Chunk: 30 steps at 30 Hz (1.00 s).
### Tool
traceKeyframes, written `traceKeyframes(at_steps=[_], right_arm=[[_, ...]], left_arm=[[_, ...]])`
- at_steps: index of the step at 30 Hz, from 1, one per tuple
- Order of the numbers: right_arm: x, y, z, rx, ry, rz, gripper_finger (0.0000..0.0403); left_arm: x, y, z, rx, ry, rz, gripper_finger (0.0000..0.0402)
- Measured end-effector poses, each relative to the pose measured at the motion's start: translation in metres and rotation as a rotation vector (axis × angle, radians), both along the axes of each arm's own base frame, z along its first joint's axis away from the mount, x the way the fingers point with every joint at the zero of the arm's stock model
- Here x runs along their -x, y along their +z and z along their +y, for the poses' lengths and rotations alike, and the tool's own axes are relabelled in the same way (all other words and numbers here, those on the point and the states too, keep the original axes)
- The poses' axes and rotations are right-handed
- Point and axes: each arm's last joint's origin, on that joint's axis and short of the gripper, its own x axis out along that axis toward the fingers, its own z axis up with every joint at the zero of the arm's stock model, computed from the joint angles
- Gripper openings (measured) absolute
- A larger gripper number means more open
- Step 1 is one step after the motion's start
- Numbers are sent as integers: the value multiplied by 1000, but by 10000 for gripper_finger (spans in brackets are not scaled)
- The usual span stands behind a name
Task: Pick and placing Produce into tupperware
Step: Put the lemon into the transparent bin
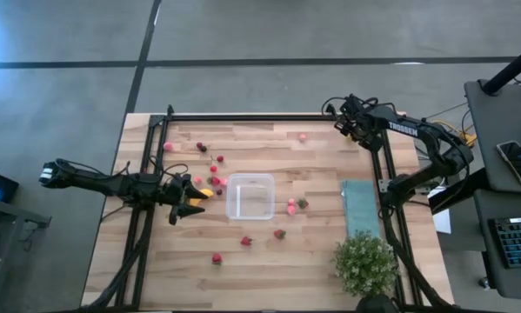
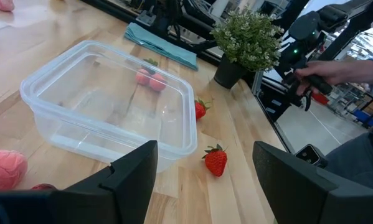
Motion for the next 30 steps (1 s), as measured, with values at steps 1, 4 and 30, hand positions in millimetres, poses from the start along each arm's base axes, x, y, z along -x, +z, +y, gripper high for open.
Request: traceKeyframes(at_steps=[1, 4, 30], right_arm=[[0, 1, 0, -4, -11, 0, 244], [0, 2, 0, -1, -25, 3, 244], [-18, 14, -6, -11, 152, -217, 244]], left_arm=[[0, 0, 0, 0, 0, 0, 249], [0, 0, 0, 0, 0, 0, 249], [0, 0, 0, 0, 0, 0, 249]])
